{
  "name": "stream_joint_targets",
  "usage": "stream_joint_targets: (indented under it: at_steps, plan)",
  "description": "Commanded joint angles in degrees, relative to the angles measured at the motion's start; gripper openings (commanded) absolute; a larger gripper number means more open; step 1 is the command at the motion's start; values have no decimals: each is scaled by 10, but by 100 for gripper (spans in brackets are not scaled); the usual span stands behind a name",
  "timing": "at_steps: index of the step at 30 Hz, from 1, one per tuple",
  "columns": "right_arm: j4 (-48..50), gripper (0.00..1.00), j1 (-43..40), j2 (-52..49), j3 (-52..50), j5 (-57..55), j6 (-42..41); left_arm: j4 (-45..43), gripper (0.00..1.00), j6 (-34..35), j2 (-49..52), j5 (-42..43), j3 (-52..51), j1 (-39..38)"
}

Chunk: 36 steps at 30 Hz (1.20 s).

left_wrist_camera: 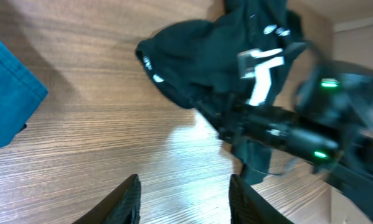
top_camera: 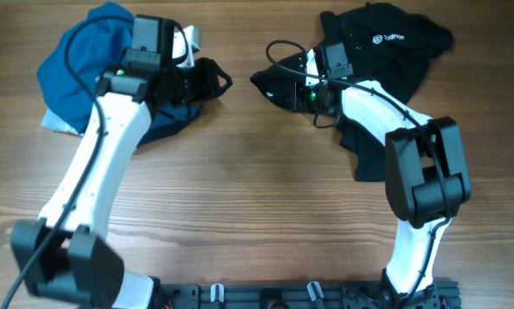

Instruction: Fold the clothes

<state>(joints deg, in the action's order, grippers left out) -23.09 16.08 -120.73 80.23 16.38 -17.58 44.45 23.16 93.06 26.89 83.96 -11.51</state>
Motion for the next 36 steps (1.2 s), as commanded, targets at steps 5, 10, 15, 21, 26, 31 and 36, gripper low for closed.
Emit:
stream_joint_targets:
  at_steps: [5, 10, 15, 21, 26, 31, 36]
  plan:
    - [-76, 4, 4, 44, -3, 149, 106, 37, 53, -22, -72, -57, 3, 0]
    - [-185, 4, 40, 126, -3, 275, 237, 70, 55, -35, -60, -99, 3, 0]
    - [-199, 4, 42, 157, -3, 185, 207, 72, 61, -35, -46, -99, 3, -6]
    - [-190, 46, -55, 171, -3, 97, 79, 59, 68, -35, 23, -99, 3, -83]
    - [-223, 47, -132, 171, -3, 94, 69, 60, 71, -35, 121, -99, 3, -162]
    - [-238, 49, -168, 171, -3, 86, 71, 47, 74, -35, 187, -120, 3, -197]
    - [-237, 50, -169, 171, -3, 83, 71, 9, 63, -33, 217, -170, 3, -198]
